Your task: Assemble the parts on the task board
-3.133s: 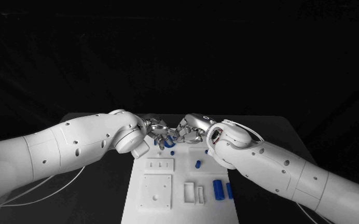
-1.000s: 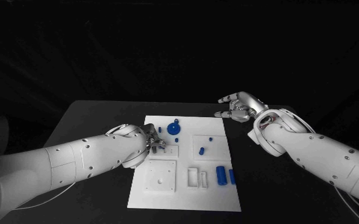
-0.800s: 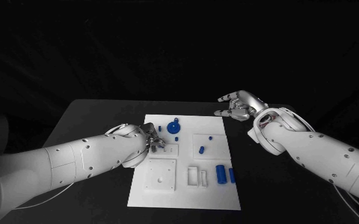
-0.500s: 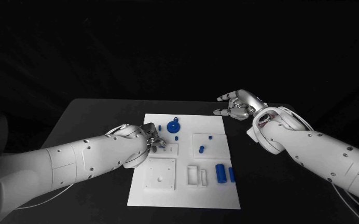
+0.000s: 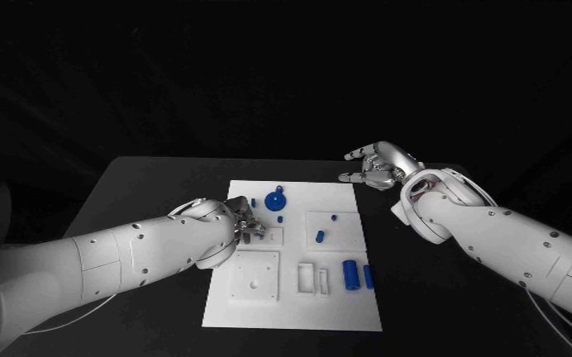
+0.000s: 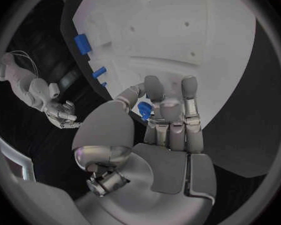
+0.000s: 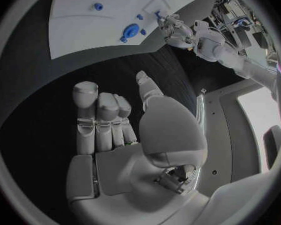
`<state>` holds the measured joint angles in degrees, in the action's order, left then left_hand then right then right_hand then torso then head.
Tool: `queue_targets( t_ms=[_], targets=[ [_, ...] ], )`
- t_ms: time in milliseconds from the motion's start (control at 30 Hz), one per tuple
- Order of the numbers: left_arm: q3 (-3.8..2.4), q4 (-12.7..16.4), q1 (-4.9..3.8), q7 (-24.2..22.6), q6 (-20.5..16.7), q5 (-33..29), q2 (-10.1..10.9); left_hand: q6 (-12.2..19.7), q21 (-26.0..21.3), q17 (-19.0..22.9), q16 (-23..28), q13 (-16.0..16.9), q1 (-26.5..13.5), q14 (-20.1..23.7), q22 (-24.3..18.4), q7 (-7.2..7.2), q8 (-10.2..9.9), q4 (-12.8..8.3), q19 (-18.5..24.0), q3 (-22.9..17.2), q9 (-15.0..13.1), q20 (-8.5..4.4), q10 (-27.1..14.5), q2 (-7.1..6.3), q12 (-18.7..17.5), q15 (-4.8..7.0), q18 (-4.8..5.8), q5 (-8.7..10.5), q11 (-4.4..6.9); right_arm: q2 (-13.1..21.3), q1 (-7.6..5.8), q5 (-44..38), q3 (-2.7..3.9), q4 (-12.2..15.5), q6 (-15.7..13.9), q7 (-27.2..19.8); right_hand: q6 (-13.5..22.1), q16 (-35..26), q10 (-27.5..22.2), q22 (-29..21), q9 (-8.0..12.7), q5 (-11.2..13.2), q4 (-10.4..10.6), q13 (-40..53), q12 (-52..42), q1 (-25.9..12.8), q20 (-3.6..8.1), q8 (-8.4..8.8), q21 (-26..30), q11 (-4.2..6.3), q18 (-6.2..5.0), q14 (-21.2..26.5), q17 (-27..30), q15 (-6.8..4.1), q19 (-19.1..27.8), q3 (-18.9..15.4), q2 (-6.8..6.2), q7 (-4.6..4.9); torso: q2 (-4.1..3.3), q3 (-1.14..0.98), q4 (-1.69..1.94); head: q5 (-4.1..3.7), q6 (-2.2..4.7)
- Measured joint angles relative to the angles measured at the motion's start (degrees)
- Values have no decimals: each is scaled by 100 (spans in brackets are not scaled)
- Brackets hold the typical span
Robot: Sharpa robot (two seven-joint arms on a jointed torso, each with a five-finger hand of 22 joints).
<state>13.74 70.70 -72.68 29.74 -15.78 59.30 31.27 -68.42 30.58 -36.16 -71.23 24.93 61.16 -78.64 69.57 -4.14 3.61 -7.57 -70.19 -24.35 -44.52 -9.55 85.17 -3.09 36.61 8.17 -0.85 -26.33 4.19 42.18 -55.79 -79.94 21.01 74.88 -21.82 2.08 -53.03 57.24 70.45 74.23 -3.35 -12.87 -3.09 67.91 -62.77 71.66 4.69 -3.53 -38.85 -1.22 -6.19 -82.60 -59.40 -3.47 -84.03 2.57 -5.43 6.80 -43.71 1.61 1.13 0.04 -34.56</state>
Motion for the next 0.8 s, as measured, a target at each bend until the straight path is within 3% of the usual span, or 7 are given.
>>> queue_targets(
  t_ms=[800],
  targets=[
    [-12, 29, -10, 1, 198, 51, 5, 0, -378, 13, -39, -1, 20, 1, 395, 0, -14, -1, -118, 1, -29, 4, 3, -4, 22, 3, 0, 55, -4, -20, 0, 12, 0, -19, 19, 3, 0, 0, 0, -4, 0, 0, 0, 1, 0, 0, 0, 0, 0, 0, 3, 0, 2, 0, 0, 0, 0, 0, 2, 2, 2, -8, -26]
  ],
)
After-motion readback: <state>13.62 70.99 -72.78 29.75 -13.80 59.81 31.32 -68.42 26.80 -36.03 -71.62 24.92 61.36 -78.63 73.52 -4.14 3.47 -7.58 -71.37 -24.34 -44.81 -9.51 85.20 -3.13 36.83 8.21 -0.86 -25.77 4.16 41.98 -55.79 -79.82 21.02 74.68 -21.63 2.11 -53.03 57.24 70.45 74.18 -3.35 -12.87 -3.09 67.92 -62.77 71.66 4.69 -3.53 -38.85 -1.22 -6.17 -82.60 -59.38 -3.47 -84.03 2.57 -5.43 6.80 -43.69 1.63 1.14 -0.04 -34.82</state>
